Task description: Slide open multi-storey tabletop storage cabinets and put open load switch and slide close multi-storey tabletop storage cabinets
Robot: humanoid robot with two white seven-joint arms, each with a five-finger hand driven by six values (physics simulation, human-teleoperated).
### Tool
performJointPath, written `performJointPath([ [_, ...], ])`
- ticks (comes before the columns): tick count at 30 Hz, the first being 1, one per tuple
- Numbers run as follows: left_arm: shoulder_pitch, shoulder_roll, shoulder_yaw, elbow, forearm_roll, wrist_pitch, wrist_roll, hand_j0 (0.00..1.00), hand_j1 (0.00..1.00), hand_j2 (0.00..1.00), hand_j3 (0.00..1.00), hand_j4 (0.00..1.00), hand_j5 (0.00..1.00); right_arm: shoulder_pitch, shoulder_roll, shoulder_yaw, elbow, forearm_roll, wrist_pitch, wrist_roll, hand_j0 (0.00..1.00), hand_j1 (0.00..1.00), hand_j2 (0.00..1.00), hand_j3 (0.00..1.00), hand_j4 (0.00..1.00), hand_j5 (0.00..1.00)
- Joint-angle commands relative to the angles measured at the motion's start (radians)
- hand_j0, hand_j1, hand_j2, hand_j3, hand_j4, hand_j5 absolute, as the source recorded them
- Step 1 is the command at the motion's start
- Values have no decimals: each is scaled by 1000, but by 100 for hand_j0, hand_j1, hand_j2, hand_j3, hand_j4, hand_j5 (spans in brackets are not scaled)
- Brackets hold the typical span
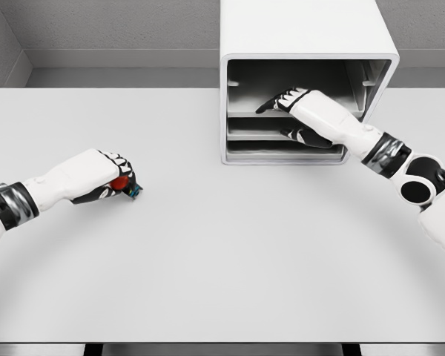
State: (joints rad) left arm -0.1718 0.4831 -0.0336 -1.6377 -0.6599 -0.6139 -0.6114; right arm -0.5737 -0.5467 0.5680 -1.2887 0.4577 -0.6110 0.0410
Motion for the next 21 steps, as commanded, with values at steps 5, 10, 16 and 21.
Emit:
performJointPath([
  [5,0,-3,12,-13,16,3,0,36,36,36,36,36,36,8,-9,3,-8,-7,0,-1,73,73,73,73,73,73],
  [10,9,-3,34,-34,19,3,0,36,36,36,36,36,36,18,-27,1,-44,-7,0,-1,73,73,73,73,73,73],
  [16,12,0,52,-36,51,3,0,37,37,37,37,37,37,34,-55,-2,-86,-11,0,-1,73,73,73,73,73,73],
  [21,18,-1,66,-51,62,3,0,37,37,37,37,37,37,61,-95,-8,-158,-13,0,-4,73,73,73,73,73,73],
])
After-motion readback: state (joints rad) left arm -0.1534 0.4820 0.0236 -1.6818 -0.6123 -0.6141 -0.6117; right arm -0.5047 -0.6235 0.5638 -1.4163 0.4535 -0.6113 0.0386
